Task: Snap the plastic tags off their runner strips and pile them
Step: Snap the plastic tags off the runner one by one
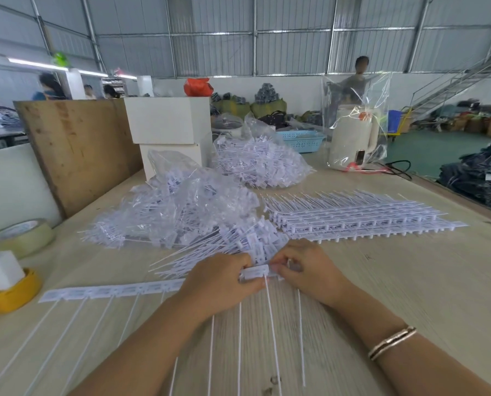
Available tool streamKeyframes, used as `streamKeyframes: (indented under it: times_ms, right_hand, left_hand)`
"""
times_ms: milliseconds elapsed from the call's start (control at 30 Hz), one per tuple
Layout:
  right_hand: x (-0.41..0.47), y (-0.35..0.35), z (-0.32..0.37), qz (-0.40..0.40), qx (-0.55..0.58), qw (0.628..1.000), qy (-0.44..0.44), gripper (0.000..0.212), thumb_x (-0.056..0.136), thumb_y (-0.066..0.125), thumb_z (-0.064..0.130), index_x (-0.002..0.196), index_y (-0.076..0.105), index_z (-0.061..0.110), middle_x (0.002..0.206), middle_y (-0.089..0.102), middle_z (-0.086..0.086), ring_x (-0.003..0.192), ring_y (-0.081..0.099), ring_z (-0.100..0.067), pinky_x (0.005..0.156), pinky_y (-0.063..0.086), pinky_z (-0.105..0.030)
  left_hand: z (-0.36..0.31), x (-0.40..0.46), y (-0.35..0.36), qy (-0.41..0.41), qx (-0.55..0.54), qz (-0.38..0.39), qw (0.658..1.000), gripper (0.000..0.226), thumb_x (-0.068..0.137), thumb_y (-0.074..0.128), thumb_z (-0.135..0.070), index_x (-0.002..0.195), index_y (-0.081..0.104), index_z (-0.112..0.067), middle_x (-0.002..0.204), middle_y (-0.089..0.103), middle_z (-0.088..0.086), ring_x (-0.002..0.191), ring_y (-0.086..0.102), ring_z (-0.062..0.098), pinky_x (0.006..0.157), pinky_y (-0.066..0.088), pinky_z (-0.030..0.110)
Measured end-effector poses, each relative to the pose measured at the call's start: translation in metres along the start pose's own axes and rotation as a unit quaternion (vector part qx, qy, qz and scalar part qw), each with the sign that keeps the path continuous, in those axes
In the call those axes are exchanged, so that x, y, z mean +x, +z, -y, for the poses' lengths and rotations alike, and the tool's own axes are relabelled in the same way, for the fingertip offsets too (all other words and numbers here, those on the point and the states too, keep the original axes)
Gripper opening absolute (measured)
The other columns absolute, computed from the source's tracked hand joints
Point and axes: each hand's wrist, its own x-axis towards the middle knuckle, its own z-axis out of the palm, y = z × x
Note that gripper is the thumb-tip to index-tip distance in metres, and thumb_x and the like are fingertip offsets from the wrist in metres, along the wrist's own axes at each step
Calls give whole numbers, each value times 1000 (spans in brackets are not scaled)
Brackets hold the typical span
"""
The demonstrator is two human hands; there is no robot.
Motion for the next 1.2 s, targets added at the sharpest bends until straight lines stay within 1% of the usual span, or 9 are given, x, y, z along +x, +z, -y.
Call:
streamKeyframes:
  times_ms: [100, 200, 333, 467, 567, 667, 767, 933, 1200]
  right_hand:
    - [-1, -2, 12, -22, 98, 995, 11, 16, 91, 60, 27, 77, 68, 22, 67, 53, 16, 66, 47, 1, 63, 34, -14]
    - [-3, 1, 23, 35, 121, 992, 9, 24, 89, 56, 38, 70, 62, 25, 64, 49, 12, 63, 45, -2, 63, 34, -19]
    - [-2, 2, 24, 67, 197, 977, 54, 33, 89, 64, 18, 58, 56, 29, 65, 49, 7, 64, 45, -6, 64, 34, -21]
    - [-2, -1, 20, 59, 263, 958, 96, 30, 88, 64, 14, 59, 56, 19, 63, 47, 5, 58, 42, -2, 60, 33, -17]
    - [-2, -1, 18, 53, 279, 952, 114, 28, 88, 63, 15, 62, 58, 10, 68, 48, -4, 66, 45, -12, 68, 36, -28]
    - [-2, -1, 18, 52, 288, 949, 121, 28, 89, 63, 19, 61, 60, 18, 70, 52, -2, 70, 48, -14, 71, 38, -29]
    - [-3, 0, 21, 68, 280, 952, 106, 27, 86, 67, 21, 60, 62, 27, 68, 53, 9, 67, 47, -4, 68, 35, -19]
    - [-3, 0, 19, 85, 281, 951, 95, 17, 81, 72, 15, 76, 67, 0, 71, 52, 1, 64, 45, -2, 62, 35, -12]
    - [-1, 0, 21, 55, 274, 959, 48, 20, 84, 68, 7, 73, 63, 23, 68, 53, 5, 60, 45, 3, 60, 34, -11]
  left_hand:
    - [-6, -1, 1, 22, -10, -1, 1000, 23, 82, 54, -54, 82, 44, -34, 65, 50, -12, 56, 45, 1, 50, 31, 25]
    - [-15, -2, 6, 39, 18, -31, 999, 25, 83, 50, -52, 87, 40, -29, 67, 48, -11, 58, 47, 6, 50, 33, 26]
    - [-19, -4, 5, 61, 19, -47, 997, 26, 83, 51, -52, 92, 41, -29, 62, 46, -11, 55, 44, 6, 49, 30, 26]
    - [-14, -4, 0, 71, -26, -10, 997, 10, 90, 47, -36, 99, 44, -32, 67, 45, -11, 58, 42, 3, 52, 29, 26]
    - [-11, -4, -3, 82, 1, -9, 997, 23, 85, 49, -26, 107, 46, -32, 77, 50, -11, 66, 48, 9, 55, 34, 28]
    - [-10, -4, -5, 76, 51, -24, 995, 21, 83, 52, -32, 103, 46, -31, 83, 51, -9, 74, 53, 15, 57, 33, 29]
    - [-11, -2, -4, 78, 79, -46, 993, 11, 86, 53, -39, 91, 48, -30, 81, 56, -7, 72, 53, 15, 55, 25, 28]
    - [-6, 0, -3, 81, 115, -54, 989, 18, 87, 52, -46, 93, 56, -30, 69, 48, -7, 65, 46, 12, 55, 23, 28]
    - [0, 3, 0, 110, 128, -40, 985, 28, 96, 40, -46, 108, 59, -30, 79, 62, -2, 72, 55, 14, 57, 28, 28]
